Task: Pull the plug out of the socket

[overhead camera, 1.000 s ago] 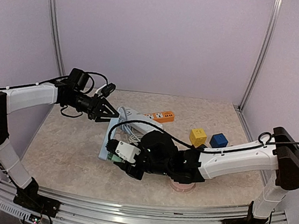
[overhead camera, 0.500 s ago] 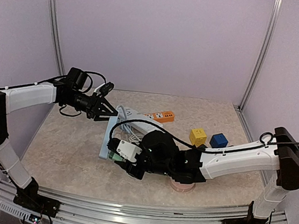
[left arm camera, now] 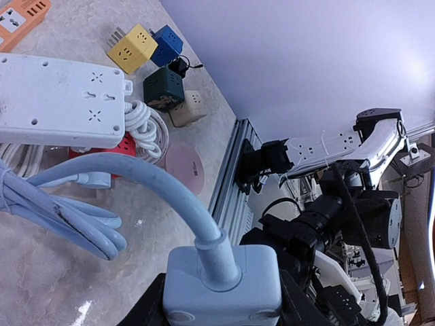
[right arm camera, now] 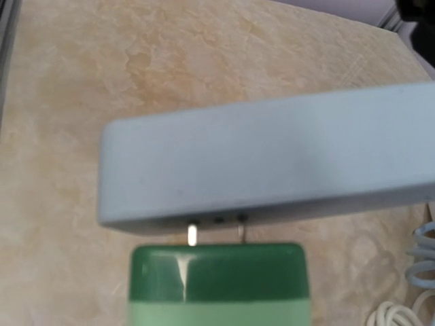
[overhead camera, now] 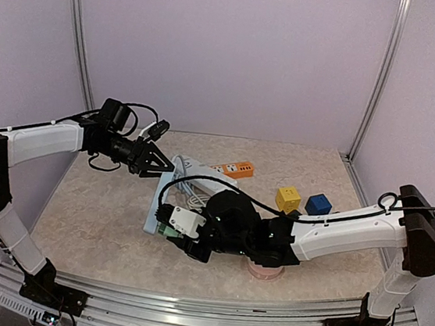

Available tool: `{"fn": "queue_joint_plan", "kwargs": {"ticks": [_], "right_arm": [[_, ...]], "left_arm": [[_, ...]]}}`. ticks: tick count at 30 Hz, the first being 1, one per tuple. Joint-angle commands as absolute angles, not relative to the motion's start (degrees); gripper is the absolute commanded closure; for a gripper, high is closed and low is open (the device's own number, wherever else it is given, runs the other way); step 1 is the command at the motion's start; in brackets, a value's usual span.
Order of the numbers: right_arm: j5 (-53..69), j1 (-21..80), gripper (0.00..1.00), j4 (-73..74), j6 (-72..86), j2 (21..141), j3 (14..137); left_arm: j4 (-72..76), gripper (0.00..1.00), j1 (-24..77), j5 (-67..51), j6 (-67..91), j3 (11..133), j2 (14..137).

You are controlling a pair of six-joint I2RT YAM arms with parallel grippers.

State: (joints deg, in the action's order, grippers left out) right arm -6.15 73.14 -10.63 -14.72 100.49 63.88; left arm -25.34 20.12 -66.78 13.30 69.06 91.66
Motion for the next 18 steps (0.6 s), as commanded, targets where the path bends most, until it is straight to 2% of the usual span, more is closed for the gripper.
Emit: {"fn": "queue_joint_plan", "kwargs": {"ticks": [1,18], "right_arm": [[-4.4,72.6,1.00,-11.5,-15.9,97.5,64.7],[-4.6,71.9,1.00,-11.4,-15.3,97.0,63.9]], "left_arm": [[-21.7,0.79,21.2,-67.1,8.4,71.4,89.7],[-22.0,0.79,20.1,-66.0,8.7,71.6,89.9]]}}
